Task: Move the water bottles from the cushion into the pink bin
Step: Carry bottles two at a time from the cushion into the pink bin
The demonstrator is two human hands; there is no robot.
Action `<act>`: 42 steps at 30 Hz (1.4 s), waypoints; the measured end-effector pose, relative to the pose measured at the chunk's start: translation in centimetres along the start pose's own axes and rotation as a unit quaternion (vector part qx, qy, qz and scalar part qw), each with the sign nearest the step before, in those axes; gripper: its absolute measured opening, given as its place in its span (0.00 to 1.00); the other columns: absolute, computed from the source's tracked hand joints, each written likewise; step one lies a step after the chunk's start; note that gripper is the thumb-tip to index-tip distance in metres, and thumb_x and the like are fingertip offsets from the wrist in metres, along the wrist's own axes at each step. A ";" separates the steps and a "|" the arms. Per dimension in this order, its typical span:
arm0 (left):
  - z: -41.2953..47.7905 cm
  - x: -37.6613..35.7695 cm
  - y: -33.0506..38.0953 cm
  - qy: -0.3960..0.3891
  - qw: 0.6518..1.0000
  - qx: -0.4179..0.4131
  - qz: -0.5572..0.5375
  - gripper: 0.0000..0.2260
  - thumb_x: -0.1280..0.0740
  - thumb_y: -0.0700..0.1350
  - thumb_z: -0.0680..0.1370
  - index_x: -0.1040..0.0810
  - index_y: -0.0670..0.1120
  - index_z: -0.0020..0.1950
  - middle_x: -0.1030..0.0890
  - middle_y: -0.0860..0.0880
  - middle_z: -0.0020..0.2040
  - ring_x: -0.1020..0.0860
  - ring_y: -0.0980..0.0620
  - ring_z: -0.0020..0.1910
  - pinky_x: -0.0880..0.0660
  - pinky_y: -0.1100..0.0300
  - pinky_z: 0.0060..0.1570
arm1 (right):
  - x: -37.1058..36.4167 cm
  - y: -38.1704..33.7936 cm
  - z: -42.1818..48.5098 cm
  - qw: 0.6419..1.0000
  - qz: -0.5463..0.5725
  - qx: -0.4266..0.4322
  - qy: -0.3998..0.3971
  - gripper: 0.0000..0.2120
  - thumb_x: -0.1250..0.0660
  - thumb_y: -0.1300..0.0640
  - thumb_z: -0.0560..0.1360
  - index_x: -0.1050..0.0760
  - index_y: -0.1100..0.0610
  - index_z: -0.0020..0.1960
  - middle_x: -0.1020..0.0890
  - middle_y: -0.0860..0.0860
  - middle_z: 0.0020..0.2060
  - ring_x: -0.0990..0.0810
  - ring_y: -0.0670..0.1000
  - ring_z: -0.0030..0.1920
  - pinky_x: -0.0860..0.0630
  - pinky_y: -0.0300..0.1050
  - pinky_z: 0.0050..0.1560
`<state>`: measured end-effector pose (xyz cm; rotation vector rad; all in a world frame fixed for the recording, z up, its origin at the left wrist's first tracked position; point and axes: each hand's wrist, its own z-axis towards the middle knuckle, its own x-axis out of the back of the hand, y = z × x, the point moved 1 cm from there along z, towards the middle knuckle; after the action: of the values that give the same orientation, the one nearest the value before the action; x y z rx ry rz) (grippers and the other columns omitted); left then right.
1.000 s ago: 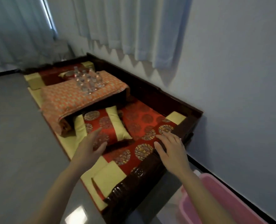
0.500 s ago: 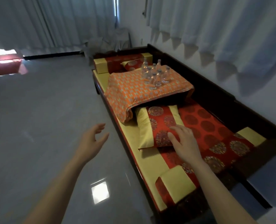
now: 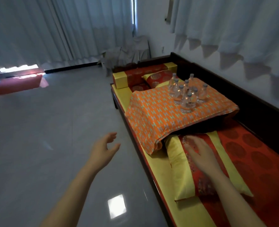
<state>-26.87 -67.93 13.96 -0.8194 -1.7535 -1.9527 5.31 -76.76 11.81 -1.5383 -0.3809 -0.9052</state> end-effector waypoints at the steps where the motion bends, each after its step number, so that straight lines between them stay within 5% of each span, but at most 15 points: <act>1: 1.9 0.4 -0.2 0.006 1.000 -0.003 -0.004 0.19 0.31 0.43 0.75 0.26 0.43 0.65 0.21 0.47 0.60 0.23 0.52 0.57 0.33 0.62 0.56 | -0.3 -0.4 1.9 1.000 0.001 0.000 0.003 0.19 0.37 0.50 0.78 0.29 0.54 0.67 0.26 0.52 0.63 0.28 0.53 0.64 0.32 0.47 0.61; 5: 9.4 0.9 -2.2 0.010 1.000 0.015 -0.021 0.18 0.30 0.43 0.75 0.26 0.44 0.64 0.20 0.48 0.58 0.22 0.52 0.56 0.32 0.61 0.55 | -1.9 -2.0 9.2 1.000 -0.009 -0.017 -0.005 0.21 0.38 0.49 0.78 0.30 0.55 0.69 0.27 0.53 0.65 0.27 0.54 0.63 0.31 0.47 0.57; 9: 17.2 0.2 -4.1 -0.027 0.999 0.021 -0.024 0.18 0.30 0.41 0.75 0.25 0.43 0.64 0.20 0.47 0.58 0.22 0.53 0.54 0.31 0.62 0.54 | -3.7 -2.6 15.5 0.999 -0.008 -0.033 0.000 0.20 0.37 0.49 0.78 0.29 0.53 0.68 0.27 0.52 0.65 0.30 0.54 0.68 0.31 0.49 0.63; 14: 28.3 -0.9 -5.3 -0.086 0.988 -0.106 0.074 0.17 0.30 0.40 0.73 0.22 0.43 0.61 0.19 0.46 0.57 0.21 0.49 0.55 0.32 0.64 0.53 | -6.1 -2.5 22.5 0.996 -0.017 -0.086 0.032 0.16 0.32 0.58 0.75 0.25 0.57 0.63 0.25 0.51 0.56 0.26 0.54 0.61 0.35 0.40 0.53; 20: 45.0 -2.7 -5.1 -0.211 0.924 -0.287 0.138 0.18 0.34 0.45 0.75 0.26 0.47 0.65 0.21 0.49 0.59 0.23 0.50 0.56 0.32 0.65 0.55 | -8.6 -3.3 31.6 0.980 -0.015 -0.166 0.109 0.15 0.30 0.60 0.74 0.23 0.57 0.61 0.22 0.53 0.58 0.25 0.53 0.60 0.36 0.39 0.54; 24: 52.8 -6.0 -3.0 -0.287 0.910 -0.271 0.127 0.17 0.34 0.44 0.76 0.26 0.46 0.65 0.20 0.47 0.59 0.22 0.50 0.54 0.29 0.61 0.54 | -9.4 -3.2 34.6 0.967 0.014 -0.220 0.127 0.15 0.30 0.61 0.74 0.23 0.57 0.61 0.23 0.52 0.56 0.28 0.48 0.56 0.36 0.40 0.52; 27: 57.8 -10.3 -1.8 -0.447 0.823 -0.248 0.247 0.20 0.33 0.50 0.76 0.27 0.46 0.66 0.20 0.46 0.58 0.21 0.48 0.54 0.28 0.60 0.52 | -9.8 -2.2 36.5 0.958 0.010 -0.258 0.129 0.15 0.30 0.61 0.73 0.22 0.57 0.60 0.23 0.52 0.56 0.25 0.50 0.55 0.35 0.40 0.52; 29: 60.2 -12.4 -0.6 -0.476 0.796 -0.260 0.268 0.19 0.33 0.50 0.76 0.26 0.45 0.65 0.20 0.46 0.58 0.22 0.48 0.55 0.30 0.61 0.50 | -9.7 -1.4 37.9 0.948 0.023 -0.283 0.141 0.14 0.30 0.61 0.73 0.22 0.57 0.59 0.23 0.53 0.55 0.25 0.53 0.54 0.33 0.43 0.53; 33: 64.4 -16.7 1.4 -0.451 0.830 -0.269 0.190 0.16 0.33 0.46 0.76 0.24 0.44 0.63 0.19 0.46 0.54 0.20 0.47 0.51 0.28 0.59 0.50 | -9.5 1.2 41.3 0.926 0.052 -0.327 0.183 0.13 0.29 0.61 0.73 0.21 0.57 0.57 0.23 0.52 0.51 0.23 0.55 0.53 0.27 0.52 0.57; 37: 67.7 -20.2 2.9 -0.449 0.843 -0.273 0.116 0.13 0.33 0.44 0.76 0.22 0.44 0.60 0.18 0.46 0.50 0.19 0.49 0.48 0.25 0.57 0.51 | -9.8 3.5 45.2 0.918 0.052 -0.341 0.198 0.17 0.29 0.55 0.70 0.21 0.62 0.56 0.22 0.52 0.48 0.25 0.52 0.50 0.30 0.47 0.53; 40: 70.0 -22.8 3.4 -0.457 0.853 -0.245 0.062 0.14 0.32 0.43 0.75 0.23 0.44 0.60 0.18 0.47 0.48 0.20 0.51 0.47 0.28 0.66 0.46 | -11.0 5.0 47.8 0.893 0.073 -0.411 0.170 0.11 0.29 0.59 0.72 0.20 0.58 0.54 0.19 0.55 0.49 0.23 0.53 0.49 0.28 0.48 0.52; 42: 71.6 -24.9 3.5 -0.457 0.866 -0.203 0.022 0.18 0.30 0.45 0.72 0.24 0.45 0.61 0.20 0.48 0.47 0.21 0.52 0.47 0.28 0.64 0.47 | -12.0 5.9 49.4 0.874 0.110 -0.441 0.171 0.17 0.27 0.55 0.68 0.22 0.58 0.55 0.19 0.54 0.50 0.22 0.53 0.49 0.27 0.49 0.52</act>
<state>5.79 -0.18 3.73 -2.1941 -1.6950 -2.0797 17.63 -28.13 1.86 -2.1207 0.5457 -1.2197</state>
